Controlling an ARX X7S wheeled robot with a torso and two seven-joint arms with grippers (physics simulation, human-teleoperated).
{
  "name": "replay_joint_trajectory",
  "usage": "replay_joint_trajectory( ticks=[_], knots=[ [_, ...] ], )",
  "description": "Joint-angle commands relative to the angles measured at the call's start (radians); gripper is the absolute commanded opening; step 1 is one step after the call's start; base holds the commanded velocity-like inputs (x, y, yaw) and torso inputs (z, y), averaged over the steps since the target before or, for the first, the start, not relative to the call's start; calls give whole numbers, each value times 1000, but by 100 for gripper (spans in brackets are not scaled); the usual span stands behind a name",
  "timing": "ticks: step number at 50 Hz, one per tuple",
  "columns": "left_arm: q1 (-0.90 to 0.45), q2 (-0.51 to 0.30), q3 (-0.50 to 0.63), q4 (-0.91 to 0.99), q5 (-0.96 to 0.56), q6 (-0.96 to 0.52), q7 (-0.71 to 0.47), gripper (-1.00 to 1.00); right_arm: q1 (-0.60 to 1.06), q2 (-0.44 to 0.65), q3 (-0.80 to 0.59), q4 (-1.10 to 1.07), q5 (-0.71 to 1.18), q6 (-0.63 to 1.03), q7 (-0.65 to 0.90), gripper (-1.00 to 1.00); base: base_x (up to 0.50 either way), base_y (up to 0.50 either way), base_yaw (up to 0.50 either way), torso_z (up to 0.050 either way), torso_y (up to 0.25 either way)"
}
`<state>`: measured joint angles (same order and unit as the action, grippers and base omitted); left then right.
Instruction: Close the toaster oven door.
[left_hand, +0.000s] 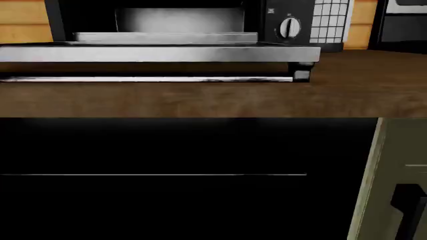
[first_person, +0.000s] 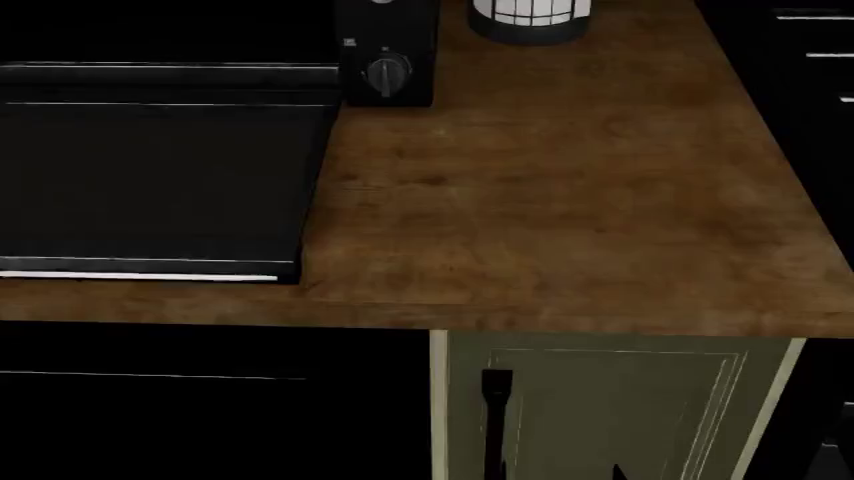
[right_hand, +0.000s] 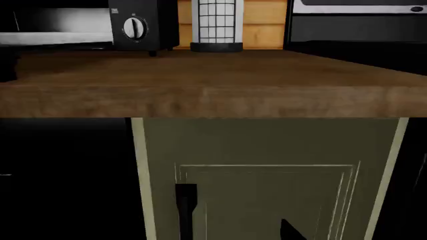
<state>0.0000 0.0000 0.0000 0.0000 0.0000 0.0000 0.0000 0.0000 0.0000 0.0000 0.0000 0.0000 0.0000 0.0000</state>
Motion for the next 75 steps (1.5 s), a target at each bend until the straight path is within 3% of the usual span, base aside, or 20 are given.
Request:
replay_joint_trajectory(
  ticks=[1, 8, 10, 28, 47, 51, 57, 67, 72, 75],
  knots=[
    [0, -10, 11, 0, -10, 0, -11, 100, 6, 21, -27, 23, 21, -18, 27, 100, 0, 0, 0, 0, 0],
    [6, -39, 50, -20, -5, 65, -23, 100, -3, 43, -48, 8, 39, -15, 48, 100, 0, 0, 0, 0, 0],
    [21, -52, 58, 9, -60, 32, 21, 100, -5, 47, -57, 9, 39, -23, 52, 100, 0, 0, 0, 0, 0],
    [-1, -85, 60, 142, -130, -121, -15, 100, 7, 87, -77, -120, 64, 55, 93, 100, 0, 0, 0, 49, 0],
    [4, -118, 81, 159, -183, -129, -5, 100, 18, 108, -103, -126, 77, 71, 122, 100, 0, 0, 0, 50, 0],
    [-38, -131, 60, 229, -209, -277, -54, 100, 51, 140, -83, -266, 67, 170, 144, 100, 0, 0, 0, 25, 0],
    [-101, -187, 54, 383, -251, -501, -69, 100, 151, 214, 1, -628, 99, 463, 166, 100, 0, 0, 0, 0, 0],
    [-196, -251, -49, 567, -390, -757, -78, 100, 430, 315, 182, -1031, 254, 935, 173, 100, 0, 0, 0, 0, 0],
    [-347, -294, -75, 627, -452, -946, -105, 100, 633, 648, 233, -1046, 812, 1006, 605, 100, 0, 0, 0, 0, 0],
    [-437, -303, -94, 638, -482, -1018, -117, 100, 733, 726, 267, -1043, 994, 1046, 709, 100, 0, 0, 0, 0, 0]
  ],
)
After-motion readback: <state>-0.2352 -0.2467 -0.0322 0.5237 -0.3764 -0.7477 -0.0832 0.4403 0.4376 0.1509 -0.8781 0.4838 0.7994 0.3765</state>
